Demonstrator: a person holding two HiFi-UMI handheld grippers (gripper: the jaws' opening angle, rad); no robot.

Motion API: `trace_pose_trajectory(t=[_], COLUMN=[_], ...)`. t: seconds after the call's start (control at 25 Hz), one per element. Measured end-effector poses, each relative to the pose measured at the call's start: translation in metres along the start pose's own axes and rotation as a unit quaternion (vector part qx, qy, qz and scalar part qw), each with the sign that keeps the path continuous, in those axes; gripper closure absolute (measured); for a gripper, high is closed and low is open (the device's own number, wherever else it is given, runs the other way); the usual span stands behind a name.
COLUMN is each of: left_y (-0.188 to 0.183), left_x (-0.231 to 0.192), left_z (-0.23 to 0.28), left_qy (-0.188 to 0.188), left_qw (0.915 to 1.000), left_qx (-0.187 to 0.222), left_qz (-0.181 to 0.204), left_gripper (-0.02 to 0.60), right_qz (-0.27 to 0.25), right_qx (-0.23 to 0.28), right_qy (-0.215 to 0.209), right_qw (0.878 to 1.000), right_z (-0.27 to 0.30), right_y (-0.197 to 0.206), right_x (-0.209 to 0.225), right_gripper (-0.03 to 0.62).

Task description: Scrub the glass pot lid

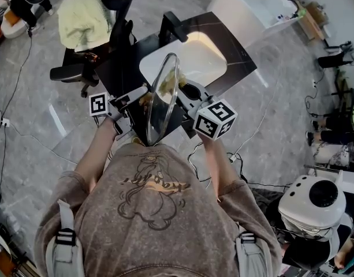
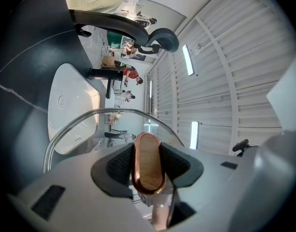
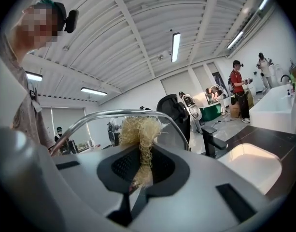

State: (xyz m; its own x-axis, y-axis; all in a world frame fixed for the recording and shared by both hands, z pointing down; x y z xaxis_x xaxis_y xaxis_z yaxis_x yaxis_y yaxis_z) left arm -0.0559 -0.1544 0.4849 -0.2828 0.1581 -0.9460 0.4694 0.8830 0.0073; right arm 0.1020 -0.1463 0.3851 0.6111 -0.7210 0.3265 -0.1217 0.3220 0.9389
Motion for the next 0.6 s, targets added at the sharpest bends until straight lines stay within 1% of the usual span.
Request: trace_pose_trajectory(t=[0.2, 0.36, 0.6], left_y=[0.002, 0.002, 0.002], left_x=[0.003, 0.003, 0.002], left_z=[0.002, 0.004, 0.005], left_qy=[0.015, 0.025, 0.023], left_qw=[0.9998, 0.9996, 0.9996], left_qx=[-0.009, -0.006, 0.001], left_qz=[-0.005, -0.014, -0.017], left_gripper=[0.4, 0.4, 0.4], right_qz=[0.003, -0.002, -0.004], right_qx=[0.003, -0.003, -0.017], right_qy=[0.019, 0.028, 0.044], right_qw=[1.0, 1.0, 0.999], right_z=[0.012, 0.023, 0.035], right_y=[-0.003, -0.003, 0.006], right_x=[0.017, 0.028, 0.045], right_gripper=[0.552, 0.552, 0.553])
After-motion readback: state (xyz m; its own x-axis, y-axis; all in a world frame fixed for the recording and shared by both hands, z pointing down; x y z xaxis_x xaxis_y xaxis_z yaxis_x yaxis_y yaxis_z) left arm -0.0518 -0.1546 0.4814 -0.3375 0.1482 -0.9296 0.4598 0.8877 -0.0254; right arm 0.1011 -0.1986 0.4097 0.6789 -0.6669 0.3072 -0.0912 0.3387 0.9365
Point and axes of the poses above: the fingertips, and each gripper's own axes: z forward along the fingers, x to its right, y out of its underside, the point moved 6 cm from there along -z, backward along the fingers, and after that the axes turned 1 degree about x, right-handed, at the moved point
